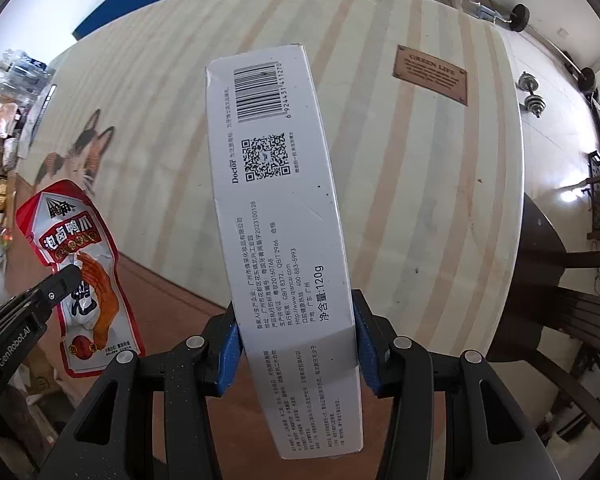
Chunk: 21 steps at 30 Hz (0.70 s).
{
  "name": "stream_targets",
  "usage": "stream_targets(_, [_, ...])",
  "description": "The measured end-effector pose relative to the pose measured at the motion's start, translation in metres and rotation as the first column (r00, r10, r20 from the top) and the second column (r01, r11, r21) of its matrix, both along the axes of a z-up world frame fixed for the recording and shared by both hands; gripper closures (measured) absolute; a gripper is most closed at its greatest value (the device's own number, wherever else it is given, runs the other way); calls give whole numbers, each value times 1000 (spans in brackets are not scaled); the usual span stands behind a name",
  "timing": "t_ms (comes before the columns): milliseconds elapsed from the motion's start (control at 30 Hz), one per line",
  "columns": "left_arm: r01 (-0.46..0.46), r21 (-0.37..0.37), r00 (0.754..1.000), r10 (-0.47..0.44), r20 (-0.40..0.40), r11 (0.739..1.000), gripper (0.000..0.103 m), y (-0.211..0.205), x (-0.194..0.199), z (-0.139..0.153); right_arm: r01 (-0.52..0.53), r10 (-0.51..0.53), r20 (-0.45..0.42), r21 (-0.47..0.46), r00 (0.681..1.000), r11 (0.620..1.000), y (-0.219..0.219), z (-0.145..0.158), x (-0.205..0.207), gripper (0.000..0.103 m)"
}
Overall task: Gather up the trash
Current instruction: 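Carry the long box and red packet to the white bin and release them inside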
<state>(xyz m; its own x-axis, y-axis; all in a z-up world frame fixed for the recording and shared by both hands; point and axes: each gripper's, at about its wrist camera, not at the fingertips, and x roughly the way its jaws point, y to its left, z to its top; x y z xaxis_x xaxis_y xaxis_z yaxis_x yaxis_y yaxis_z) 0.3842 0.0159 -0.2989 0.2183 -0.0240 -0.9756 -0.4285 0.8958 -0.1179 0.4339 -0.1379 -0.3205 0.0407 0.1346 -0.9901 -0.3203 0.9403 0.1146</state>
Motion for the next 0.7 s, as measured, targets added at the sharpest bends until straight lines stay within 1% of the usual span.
stream_targets(100, [-15, 16, 999, 14, 34, 1000, 98, 18, -20, 13, -16, 16, 7, 17, 1000, 1000, 1, 6, -5, 52])
stream_targets(233, [-47, 39, 995, 44, 85, 998, 98, 38, -57, 42, -53, 52, 27, 44, 998, 998, 12, 25, -23, 52])
stream_targets(300, [-67, 43, 993, 62, 104, 997, 98, 54, -75, 36, -76, 73, 39, 62, 997, 995, 19, 36, -37, 52])
stream_targets(333, [-81, 41, 990, 76, 116, 996, 98, 58, -88, 41, -83, 80, 42, 70, 996, 994, 22, 40, -42, 52])
stream_targets(433, [-116, 41, 983, 109, 146, 992, 98, 75, -116, 45, -123, 118, 58, 94, 991, 988, 37, 54, -71, 52])
stream_targets(500, [-145, 40, 976, 137, 168, 989, 98, 84, -142, 49, -151, 145, 62, 110, 988, 982, 46, 63, -94, 52])
stream_targets(567, [-181, 32, 967, 171, 191, 983, 98, 94, -175, 55, -177, 170, 69, 119, 983, 977, 56, 67, -117, 52])
stream_targets(633, [-217, 21, 955, 208, 212, 976, 98, 103, -209, 61, -218, 210, 78, 131, 975, 967, 68, 72, -152, 52])
stream_targets(667, [-234, 16, 949, 225, 220, 972, 98, 108, -230, 63, -230, 221, 79, 134, 972, 964, 83, 66, -166, 52])
stream_targets(700, [-249, 13, 944, 240, 225, 968, 98, 112, -248, 64, -247, 238, 78, 140, 968, 959, 88, 67, -184, 52])
